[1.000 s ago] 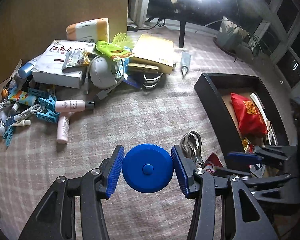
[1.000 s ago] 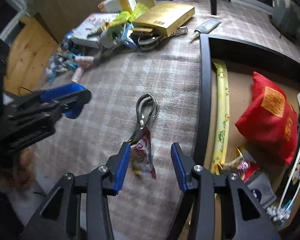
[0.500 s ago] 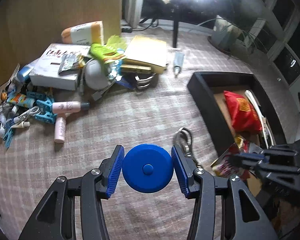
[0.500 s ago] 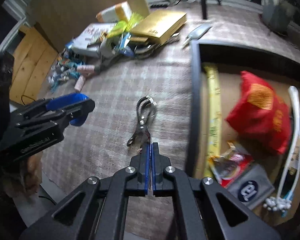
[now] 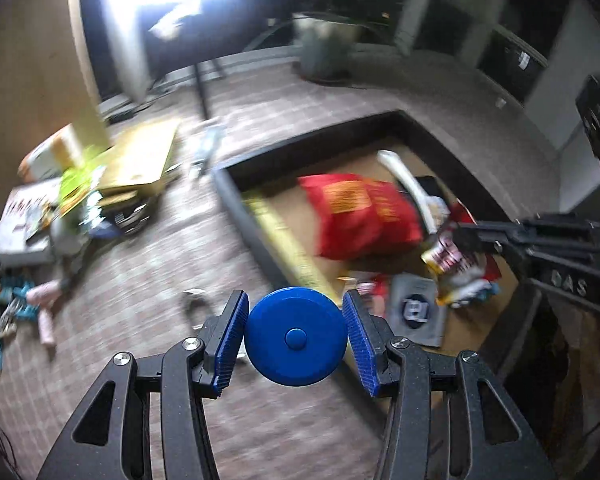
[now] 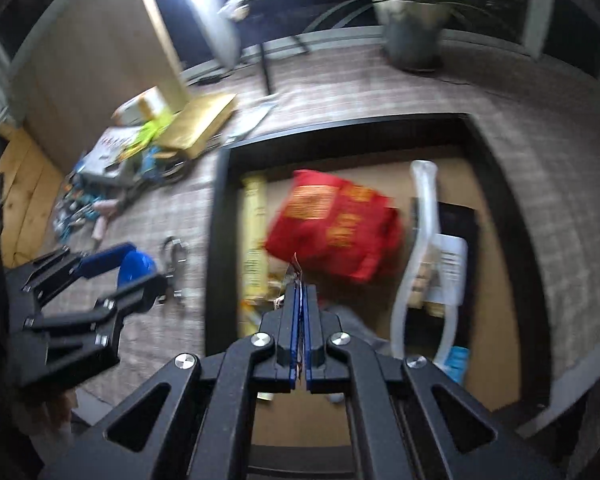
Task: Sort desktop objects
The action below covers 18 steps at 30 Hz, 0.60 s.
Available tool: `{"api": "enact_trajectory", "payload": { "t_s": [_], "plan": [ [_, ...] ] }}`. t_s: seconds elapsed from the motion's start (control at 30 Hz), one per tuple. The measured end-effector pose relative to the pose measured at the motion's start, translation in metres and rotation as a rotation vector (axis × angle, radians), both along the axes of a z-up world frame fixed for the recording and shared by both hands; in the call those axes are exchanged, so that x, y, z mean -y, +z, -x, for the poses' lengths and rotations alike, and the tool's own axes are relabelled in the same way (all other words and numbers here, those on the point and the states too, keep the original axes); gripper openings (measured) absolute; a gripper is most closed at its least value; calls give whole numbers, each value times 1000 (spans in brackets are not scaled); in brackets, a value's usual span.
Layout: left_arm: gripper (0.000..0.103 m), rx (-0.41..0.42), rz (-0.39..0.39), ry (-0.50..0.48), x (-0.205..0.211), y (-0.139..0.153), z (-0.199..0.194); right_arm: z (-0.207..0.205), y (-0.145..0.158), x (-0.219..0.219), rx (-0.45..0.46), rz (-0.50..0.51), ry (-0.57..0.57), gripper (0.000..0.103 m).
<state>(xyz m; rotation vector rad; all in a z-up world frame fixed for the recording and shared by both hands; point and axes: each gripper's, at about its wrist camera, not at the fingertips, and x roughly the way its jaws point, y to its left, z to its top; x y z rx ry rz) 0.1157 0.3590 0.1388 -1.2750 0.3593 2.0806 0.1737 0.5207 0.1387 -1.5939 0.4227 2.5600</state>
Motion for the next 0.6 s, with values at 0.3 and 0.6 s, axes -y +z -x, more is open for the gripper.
{"api": "enact_trajectory", "payload": {
  "t_s": [0.3,0.6],
  "plan": [
    [47,-4,11,-108,-58,1,-33,-31,4,-44,-16,-49,-104,2],
    [65,21,24,-111,-72,-1,-39,-37,6,-49,-12,-99,-104,9]
  ]
}}
